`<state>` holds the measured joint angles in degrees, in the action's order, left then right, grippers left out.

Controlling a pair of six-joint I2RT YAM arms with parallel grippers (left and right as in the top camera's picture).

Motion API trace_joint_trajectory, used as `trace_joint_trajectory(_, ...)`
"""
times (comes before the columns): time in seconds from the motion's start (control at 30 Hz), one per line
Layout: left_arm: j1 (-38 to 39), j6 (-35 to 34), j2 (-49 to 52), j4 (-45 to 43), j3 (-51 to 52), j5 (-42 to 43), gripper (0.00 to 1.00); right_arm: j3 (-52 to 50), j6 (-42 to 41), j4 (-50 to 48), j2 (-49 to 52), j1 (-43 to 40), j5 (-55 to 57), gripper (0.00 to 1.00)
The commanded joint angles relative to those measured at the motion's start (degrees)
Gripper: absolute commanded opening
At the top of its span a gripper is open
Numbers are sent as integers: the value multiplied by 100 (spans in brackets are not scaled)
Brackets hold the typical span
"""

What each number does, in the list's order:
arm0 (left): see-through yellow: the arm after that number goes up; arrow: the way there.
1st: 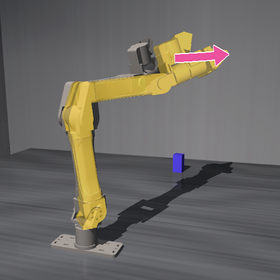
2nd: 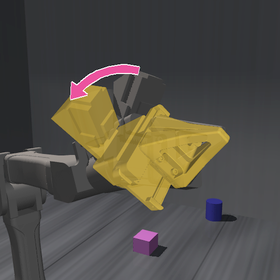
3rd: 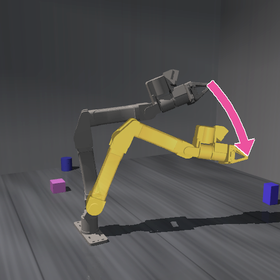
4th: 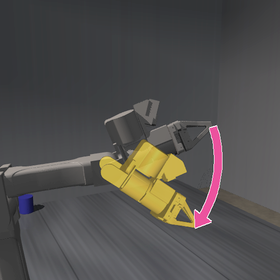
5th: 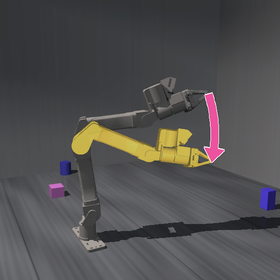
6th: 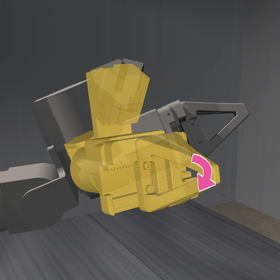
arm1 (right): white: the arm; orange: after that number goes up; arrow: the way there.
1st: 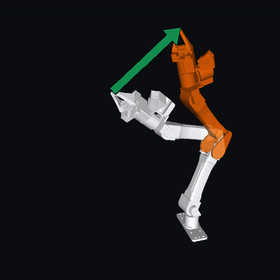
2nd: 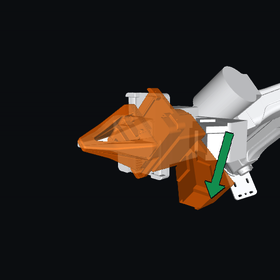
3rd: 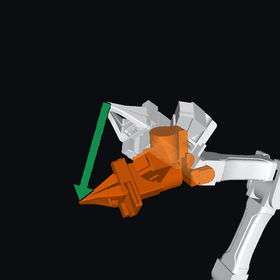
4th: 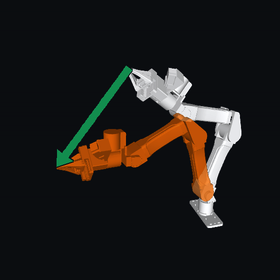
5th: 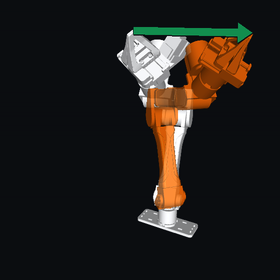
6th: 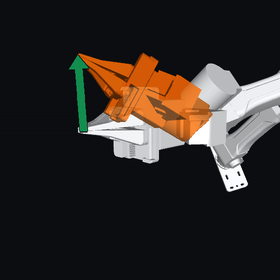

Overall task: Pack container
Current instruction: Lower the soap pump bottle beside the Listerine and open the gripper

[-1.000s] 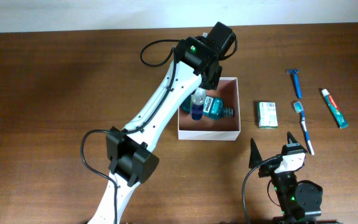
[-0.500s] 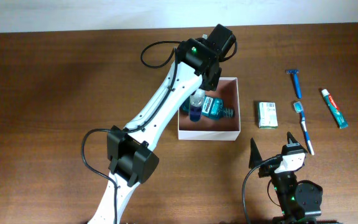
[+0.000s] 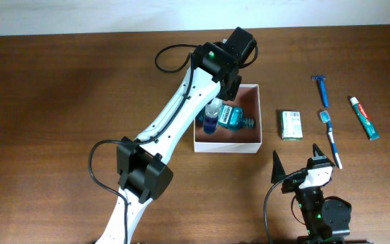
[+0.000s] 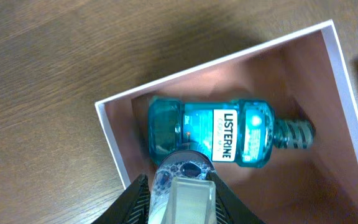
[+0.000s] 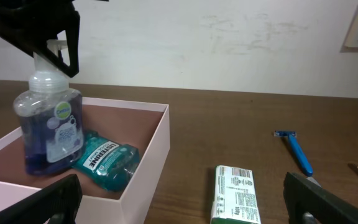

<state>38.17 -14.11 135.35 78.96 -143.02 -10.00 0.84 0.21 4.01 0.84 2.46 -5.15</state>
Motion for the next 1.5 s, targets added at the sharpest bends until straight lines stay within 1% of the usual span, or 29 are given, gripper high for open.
trace_joint_trajectory(0.0,-33,496,-35,55,74,168,31,-52,24,0,-63,48,72,99)
trace_joint_trajectory(0.13,15,929,-35,37,74,240,30,-52,26,0,-63,48,72,99)
trace_joint_trajectory(0.23,48,1099,-35,42,74,481,30,-52,24,2,-63,48,72,99)
trace_joint_trajectory(0.33,52,1117,-35,55,74,640,30,-52,24,0,-63,48,72,99)
trace_joint_trajectory(0.9,52,1119,-35,-234,74,640,30,-52,24,0,-63,48,72,99)
trace_joint_trajectory(1.47,52,1115,-35,417,74,638,31,-52,24,0,-63,48,72,99)
